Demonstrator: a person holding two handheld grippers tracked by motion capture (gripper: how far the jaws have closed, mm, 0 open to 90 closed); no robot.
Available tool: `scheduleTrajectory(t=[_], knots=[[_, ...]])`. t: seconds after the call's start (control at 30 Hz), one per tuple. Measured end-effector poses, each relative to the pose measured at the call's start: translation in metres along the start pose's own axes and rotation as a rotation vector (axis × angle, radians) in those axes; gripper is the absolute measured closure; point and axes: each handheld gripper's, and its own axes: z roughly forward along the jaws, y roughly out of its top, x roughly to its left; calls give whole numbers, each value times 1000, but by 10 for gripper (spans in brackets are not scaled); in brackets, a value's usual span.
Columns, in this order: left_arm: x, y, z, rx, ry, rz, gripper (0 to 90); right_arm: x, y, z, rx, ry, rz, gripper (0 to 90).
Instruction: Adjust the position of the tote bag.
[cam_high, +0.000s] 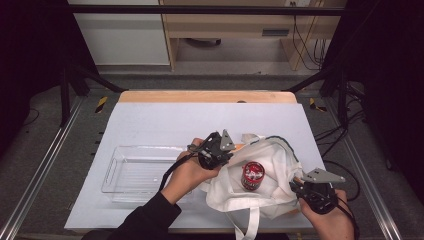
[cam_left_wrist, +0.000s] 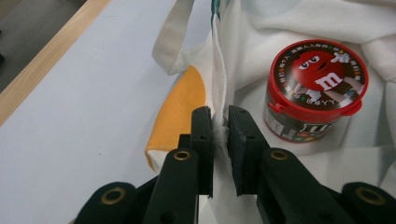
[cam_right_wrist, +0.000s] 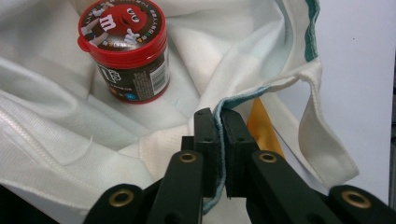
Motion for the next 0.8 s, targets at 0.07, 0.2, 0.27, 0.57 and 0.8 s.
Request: scheduleTrajectory(t=[0.07,0.2,0.27,0.57,0.8], knots=[[3,0,-3,-4,14,-7,815,-1,1,-2,2,-10,-2,882],[12,-2,-11,-8,46,-25,819,-7,-1,-13,-7,-39,3,886],[17,-4,-12,2,55,-34,820,-12,-4,-19,-10,-50,13,888],[14,-18,-5,103,58,-8,824,-25,-36,-1,112,-37,17,890],[15,-23,-4,128,68,-7,826,-36,-46,8,123,-6,56,890]])
